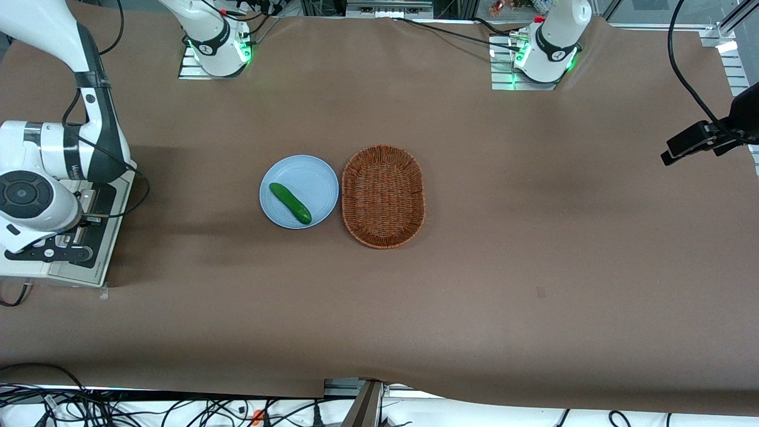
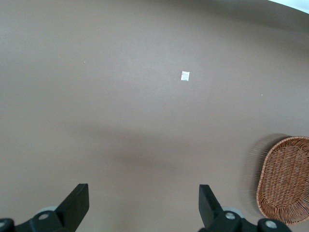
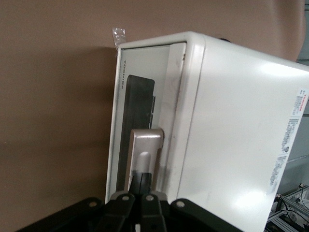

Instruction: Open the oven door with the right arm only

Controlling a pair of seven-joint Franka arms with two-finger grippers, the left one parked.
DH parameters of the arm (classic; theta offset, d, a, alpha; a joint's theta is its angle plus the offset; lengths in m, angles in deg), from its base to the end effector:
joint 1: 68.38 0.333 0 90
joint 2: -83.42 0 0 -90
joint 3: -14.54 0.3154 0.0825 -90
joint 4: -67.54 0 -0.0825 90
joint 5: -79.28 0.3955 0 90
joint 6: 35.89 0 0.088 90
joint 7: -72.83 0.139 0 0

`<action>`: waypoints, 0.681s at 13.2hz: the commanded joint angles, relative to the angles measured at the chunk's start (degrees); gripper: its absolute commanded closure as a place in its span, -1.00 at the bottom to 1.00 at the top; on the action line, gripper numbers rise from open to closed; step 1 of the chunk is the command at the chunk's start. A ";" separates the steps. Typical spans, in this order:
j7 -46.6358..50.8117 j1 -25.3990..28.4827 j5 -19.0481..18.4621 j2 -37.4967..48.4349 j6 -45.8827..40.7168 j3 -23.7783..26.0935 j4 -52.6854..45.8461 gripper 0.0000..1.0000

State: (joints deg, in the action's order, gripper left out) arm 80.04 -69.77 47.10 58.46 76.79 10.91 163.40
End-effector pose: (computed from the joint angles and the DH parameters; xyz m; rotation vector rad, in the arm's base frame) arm 0.6583 -0.1048 0.3166 2.6053 0.0653 -0.1725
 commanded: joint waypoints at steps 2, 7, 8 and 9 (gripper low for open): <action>0.96 -0.27 -1.04 -1.40 0.61 -0.33 -1.11 1.00; 2.89 -0.10 -0.08 -1.58 0.52 -0.33 -0.76 1.00; 3.07 0.08 0.71 -1.93 0.52 -0.33 -0.67 1.00; 3.07 0.25 2.02 -2.28 0.61 -0.33 -0.76 1.00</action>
State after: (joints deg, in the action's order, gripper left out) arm 82.04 -69.71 47.43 58.01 77.03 10.73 163.32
